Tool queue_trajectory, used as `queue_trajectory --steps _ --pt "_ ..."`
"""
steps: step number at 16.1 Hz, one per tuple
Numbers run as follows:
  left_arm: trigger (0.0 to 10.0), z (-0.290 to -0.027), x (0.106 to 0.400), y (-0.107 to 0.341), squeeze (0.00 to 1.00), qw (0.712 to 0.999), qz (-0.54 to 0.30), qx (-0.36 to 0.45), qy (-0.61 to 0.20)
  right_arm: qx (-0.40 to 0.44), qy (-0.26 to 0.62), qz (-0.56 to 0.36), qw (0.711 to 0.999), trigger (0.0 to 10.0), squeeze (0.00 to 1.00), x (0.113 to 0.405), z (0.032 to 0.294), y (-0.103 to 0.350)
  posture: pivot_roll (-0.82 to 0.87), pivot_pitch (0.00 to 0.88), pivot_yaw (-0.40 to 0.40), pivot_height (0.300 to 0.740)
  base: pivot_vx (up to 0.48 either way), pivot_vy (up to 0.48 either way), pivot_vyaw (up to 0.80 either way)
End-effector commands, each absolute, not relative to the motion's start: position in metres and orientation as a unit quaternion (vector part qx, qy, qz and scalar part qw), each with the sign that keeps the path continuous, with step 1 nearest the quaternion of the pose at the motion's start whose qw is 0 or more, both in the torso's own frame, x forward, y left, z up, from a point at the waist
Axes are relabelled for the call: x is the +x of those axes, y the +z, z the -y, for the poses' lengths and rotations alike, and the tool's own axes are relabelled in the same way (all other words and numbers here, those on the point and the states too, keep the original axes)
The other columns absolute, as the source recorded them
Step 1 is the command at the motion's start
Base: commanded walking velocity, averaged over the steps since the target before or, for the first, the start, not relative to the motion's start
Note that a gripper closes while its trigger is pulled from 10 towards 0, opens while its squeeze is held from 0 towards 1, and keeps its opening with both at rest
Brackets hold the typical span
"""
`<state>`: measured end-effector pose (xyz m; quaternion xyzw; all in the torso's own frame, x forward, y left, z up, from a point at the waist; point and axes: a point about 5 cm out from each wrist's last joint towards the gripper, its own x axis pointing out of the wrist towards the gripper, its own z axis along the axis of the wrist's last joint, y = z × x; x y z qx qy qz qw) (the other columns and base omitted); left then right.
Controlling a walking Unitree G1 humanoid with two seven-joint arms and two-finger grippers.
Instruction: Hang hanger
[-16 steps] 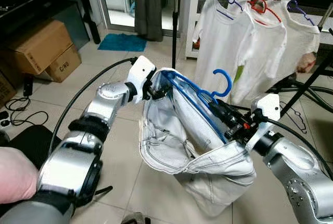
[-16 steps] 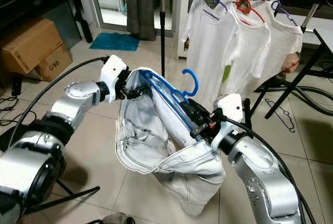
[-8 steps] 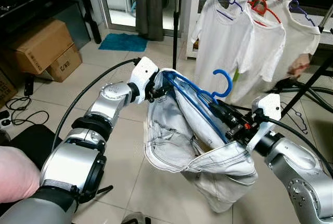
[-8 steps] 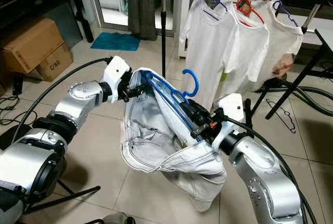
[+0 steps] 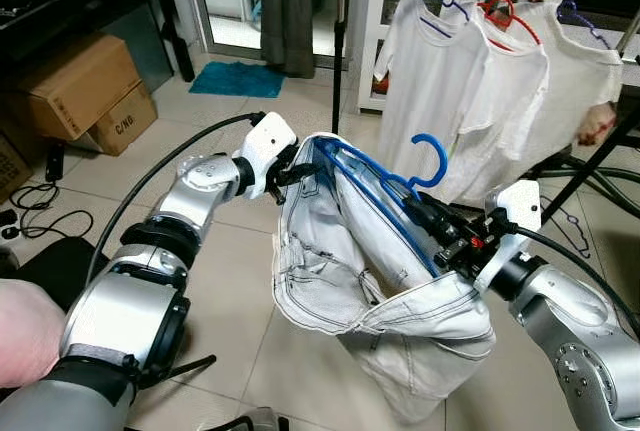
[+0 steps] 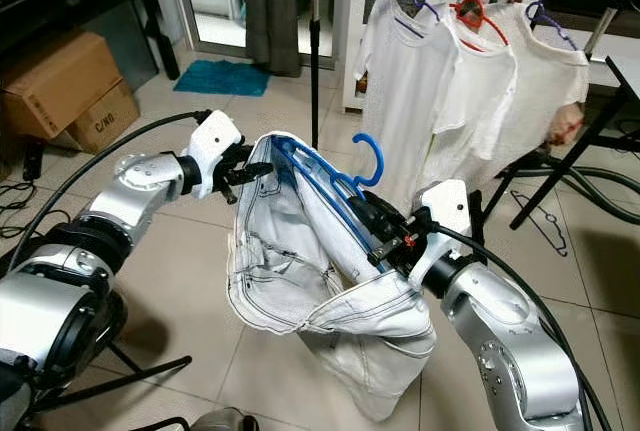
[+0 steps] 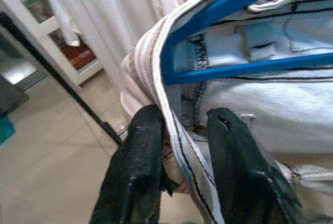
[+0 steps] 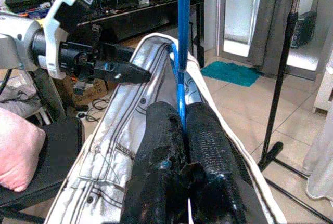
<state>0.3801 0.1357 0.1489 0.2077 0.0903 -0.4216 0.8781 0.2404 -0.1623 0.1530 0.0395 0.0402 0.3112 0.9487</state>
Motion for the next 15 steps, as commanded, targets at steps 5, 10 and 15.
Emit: queue_trajectory --steps 5,10,15 --pt "0.0 -0.142 0.387 0.170 0.00 0.883 -0.062 0.215 -0.412 0.025 0.309 -0.021 0.951 10.0 0.00 0.243 0.163 0.163 -0.04 0.000 0.044 0.740 0.000 0.000 0.00" --pt "0.0 -0.137 0.393 0.186 0.00 0.900 -0.030 0.164 -0.403 -0.009 0.302 -0.053 0.952 10.0 0.00 0.241 0.163 0.153 -0.04 0.000 0.046 0.740 0.000 0.000 0.00" --pt "2.7 -0.137 0.387 0.168 0.00 0.891 -0.068 0.145 -0.425 -0.002 0.299 -0.043 0.953 10.0 0.00 0.242 0.162 0.156 -0.05 0.000 0.055 0.740 0.000 0.000 0.00"
